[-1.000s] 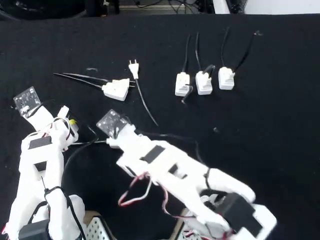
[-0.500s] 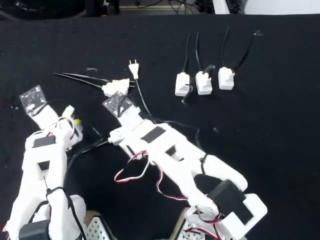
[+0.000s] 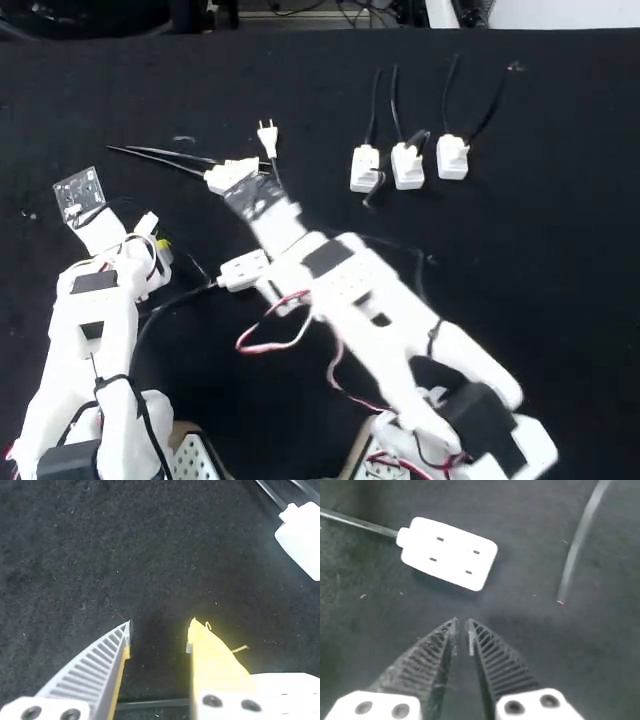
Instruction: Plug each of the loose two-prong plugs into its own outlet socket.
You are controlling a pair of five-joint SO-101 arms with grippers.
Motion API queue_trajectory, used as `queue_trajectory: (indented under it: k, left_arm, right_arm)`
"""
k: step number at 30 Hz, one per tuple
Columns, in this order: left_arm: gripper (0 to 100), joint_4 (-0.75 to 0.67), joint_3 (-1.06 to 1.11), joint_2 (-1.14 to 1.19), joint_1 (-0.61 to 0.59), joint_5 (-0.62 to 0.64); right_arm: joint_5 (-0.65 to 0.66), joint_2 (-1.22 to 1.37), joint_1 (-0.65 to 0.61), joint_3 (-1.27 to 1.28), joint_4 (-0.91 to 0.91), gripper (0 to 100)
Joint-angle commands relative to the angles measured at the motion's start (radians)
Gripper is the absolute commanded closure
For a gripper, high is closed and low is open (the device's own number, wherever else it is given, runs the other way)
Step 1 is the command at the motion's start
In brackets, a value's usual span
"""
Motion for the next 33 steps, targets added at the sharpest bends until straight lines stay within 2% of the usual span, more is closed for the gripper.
queue_trajectory:
  k: [1, 4, 7, 9, 17, 22, 33]
  left_arm:
    - [81, -0.015, -0.008, -0.026, 0.005, -0.011]
    - [81, -0.015, -0.008, -0.026, 0.007, -0.011]
    - [81, -0.015, -0.007, -0.026, 0.01, -0.011]
    - [81, -0.015, -0.004, -0.026, 0.008, -0.011]
    - [81, -0.015, -0.004, -0.026, 0.007, -0.011]
    - [81, -0.015, -0.004, -0.028, 0.005, -0.011]
    - [81, -0.014, -0.004, -0.029, 0.005, -0.011]
  right_arm:
    - [0.011, -0.044, 0.121, -0.067, 0.003, 93.8]
    - [0.011, -0.013, 0.192, -0.067, -0.063, 81.1]
    - [0.017, 0.025, 0.209, -0.067, -0.14, 71.4]
    - [0.018, 0.058, 0.209, -0.065, -0.201, 71.1]
    - [0.034, 0.217, 0.198, -0.087, -0.405, 80.5]
    - [0.133, 0.329, 0.201, -0.196, -0.342, 80.5]
    - [0.138, 0.608, 0.204, -0.545, -0.028, 80.4]
